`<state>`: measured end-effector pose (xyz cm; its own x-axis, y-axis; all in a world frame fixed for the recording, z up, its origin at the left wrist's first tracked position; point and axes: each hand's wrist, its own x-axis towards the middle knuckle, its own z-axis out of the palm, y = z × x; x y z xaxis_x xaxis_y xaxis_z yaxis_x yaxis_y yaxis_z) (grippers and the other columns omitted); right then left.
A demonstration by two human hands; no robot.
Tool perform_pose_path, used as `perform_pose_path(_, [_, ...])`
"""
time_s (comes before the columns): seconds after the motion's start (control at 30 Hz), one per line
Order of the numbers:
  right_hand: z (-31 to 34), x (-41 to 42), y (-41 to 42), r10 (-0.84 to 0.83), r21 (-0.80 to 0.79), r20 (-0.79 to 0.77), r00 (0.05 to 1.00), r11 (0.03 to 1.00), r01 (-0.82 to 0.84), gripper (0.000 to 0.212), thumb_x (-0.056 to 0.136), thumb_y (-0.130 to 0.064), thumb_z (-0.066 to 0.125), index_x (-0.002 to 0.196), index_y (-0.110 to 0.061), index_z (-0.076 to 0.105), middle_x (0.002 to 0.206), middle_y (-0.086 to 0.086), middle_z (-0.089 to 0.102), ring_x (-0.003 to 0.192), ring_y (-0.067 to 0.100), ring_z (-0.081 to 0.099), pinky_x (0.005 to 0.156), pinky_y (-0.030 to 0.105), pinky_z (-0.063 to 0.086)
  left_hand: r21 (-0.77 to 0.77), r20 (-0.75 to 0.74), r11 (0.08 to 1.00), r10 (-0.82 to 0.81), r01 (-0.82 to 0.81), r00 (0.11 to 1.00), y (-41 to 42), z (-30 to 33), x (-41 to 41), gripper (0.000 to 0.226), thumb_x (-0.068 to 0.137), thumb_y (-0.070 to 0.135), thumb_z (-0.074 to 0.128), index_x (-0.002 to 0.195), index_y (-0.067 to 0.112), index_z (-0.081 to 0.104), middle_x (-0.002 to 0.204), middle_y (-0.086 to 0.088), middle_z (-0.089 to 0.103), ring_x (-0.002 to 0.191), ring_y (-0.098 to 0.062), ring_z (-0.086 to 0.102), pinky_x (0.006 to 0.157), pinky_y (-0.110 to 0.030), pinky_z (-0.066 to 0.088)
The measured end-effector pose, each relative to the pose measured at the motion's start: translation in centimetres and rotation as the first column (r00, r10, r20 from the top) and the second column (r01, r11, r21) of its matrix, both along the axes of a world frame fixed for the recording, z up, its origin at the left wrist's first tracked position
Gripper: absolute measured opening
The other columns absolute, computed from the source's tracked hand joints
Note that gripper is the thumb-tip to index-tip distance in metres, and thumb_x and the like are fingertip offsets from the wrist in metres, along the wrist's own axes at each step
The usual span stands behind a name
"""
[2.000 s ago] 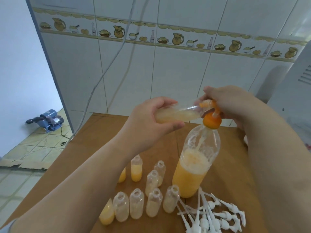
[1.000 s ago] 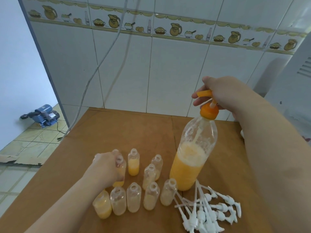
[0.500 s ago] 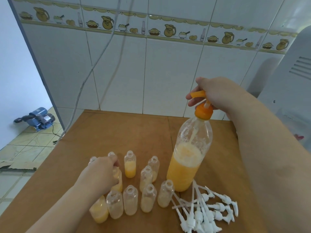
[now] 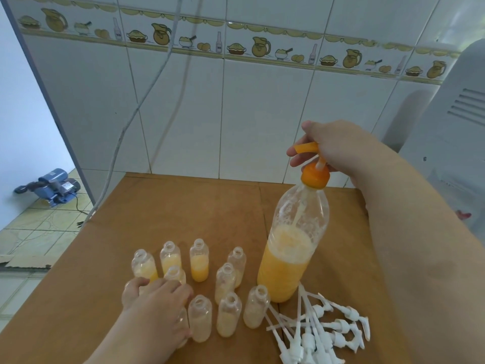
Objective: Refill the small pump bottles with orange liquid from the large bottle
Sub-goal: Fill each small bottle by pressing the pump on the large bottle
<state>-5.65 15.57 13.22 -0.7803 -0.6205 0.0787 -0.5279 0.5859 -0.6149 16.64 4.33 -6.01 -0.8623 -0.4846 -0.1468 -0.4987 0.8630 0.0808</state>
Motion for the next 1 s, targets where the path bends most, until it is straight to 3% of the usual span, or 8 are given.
perform_pose_path(0.17, [-0.1,-0.4,-0.2,-0.045,-0.014,0.07,0.997,0.999,0.046,0.049,0.103,-0.033,0.023,0.107,-0.009,0.065,0.084,0.0,0.068,0.074,0.012,0.056,0.069,0.025,0.04,-0.017,0.028,1.0,-0.022,0.022,0.999,0.1,-0.7,-0.5,0.041,0.067,0.04,0.069,0.105,0.034,0.056,0.09,0.017,0.045,0.102,-0.001,0.057,0.075,-0.025,0.009])
perform_pose_path(0.37, [-0.1,-0.4,-0.2,-0.028,-0.104,0.089,0.996,0.994,0.038,0.041,0.103,-0.027,0.028,0.111,-0.005,0.062,0.099,0.01,0.071,0.079,0.015,0.062,0.066,0.022,0.047,-0.165,0.136,0.972,-0.145,0.167,0.98,-0.1,-2.2,-0.8,0.037,0.092,0.018,0.041,0.127,0.026,0.04,0.129,0.009,0.045,0.125,-0.009,0.042,0.104,-0.025,0.019])
perform_pose_path(0.43, [-0.1,-0.5,-0.2,-0.045,-0.155,0.098,0.994,0.986,0.06,0.036,0.103,-0.021,0.029,0.117,-0.005,0.058,0.104,0.012,0.069,0.087,0.02,0.064,0.074,0.023,0.05,-0.14,0.168,0.979,-0.126,0.15,0.978,-0.2,-1.7,-1.0,0.035,0.091,0.019,0.041,0.126,0.027,0.041,0.127,0.01,0.046,0.124,-0.009,0.043,0.103,-0.024,0.02])
perform_pose_path(0.53, [-0.1,-0.8,-0.3,-0.061,-0.192,0.178,0.982,0.977,0.095,0.035,0.099,-0.026,0.04,0.11,0.0,0.062,0.094,0.012,0.069,0.065,0.012,0.063,0.046,0.011,0.046,-0.093,0.151,0.992,-0.073,0.088,0.986,-0.4,0.0,-0.8,0.022,0.09,0.026,0.045,0.107,0.034,0.035,0.099,0.018,0.041,0.122,-0.008,0.044,0.093,-0.023,0.023])
perform_pose_path(0.7, [-0.1,-0.7,-0.3,-0.024,-0.071,0.056,0.998,0.997,0.028,0.038,0.103,-0.024,0.029,0.116,-0.004,0.059,0.1,0.011,0.07,0.084,0.019,0.064,0.072,0.019,0.049,-0.118,-0.14,0.992,-0.071,0.054,0.988,-0.9,4.1,1.3,0.044,0.076,0.049,0.063,0.112,0.044,0.037,0.09,0.026,0.037,0.11,-0.001,0.051,0.079,-0.017,0.024])
perform_pose_path(0.8, [0.1,-0.2,-0.2,-0.013,-0.036,0.038,0.999,0.999,0.014,0.04,0.104,-0.022,0.024,0.116,-0.006,0.058,0.102,0.009,0.069,0.089,0.02,0.062,0.08,0.028,0.045,-0.009,-0.387,0.991,-0.129,0.136,0.913,-2.4,5.7,2.8,0.07,0.03,0.056,0.083,0.09,0.045,0.048,0.066,0.035,0.046,0.055,0.007,0.05,0.062,-0.006,0.027])
perform_pose_path(0.93, [0.2,-0.1,-0.1,-0.002,0.0,-0.005,1.0,1.0,0.002,0.042,0.104,-0.022,0.023,0.117,-0.005,0.058,0.104,0.009,0.069,0.083,0.016,0.061,0.072,0.024,0.043,0.28,-0.664,0.956,0.124,0.092,0.737,-3.0,8.1,4.1,0.074,0.027,0.068,0.076,0.097,0.055,0.054,0.086,0.029,0.066,0.075,-0.001,0.064,0.068,-0.042,0.055])
perform_pose_path(1.0, [0.2,-0.2,0.0,-0.011,-0.033,-0.01,1.0,0.999,0.011,0.041,0.104,-0.02,0.022,0.119,-0.004,0.057,0.107,0.011,0.069,0.087,0.018,0.061,0.073,0.024,0.042,0.479,-0.738,0.857,0.276,0.189,0.616,-2.9,9.6,3.9,0.077,0.021,0.081,0.073,0.091,0.051,0.062,0.083,0.022,0.07,0.072,0.0,0.067,0.065,-0.032,0.059])
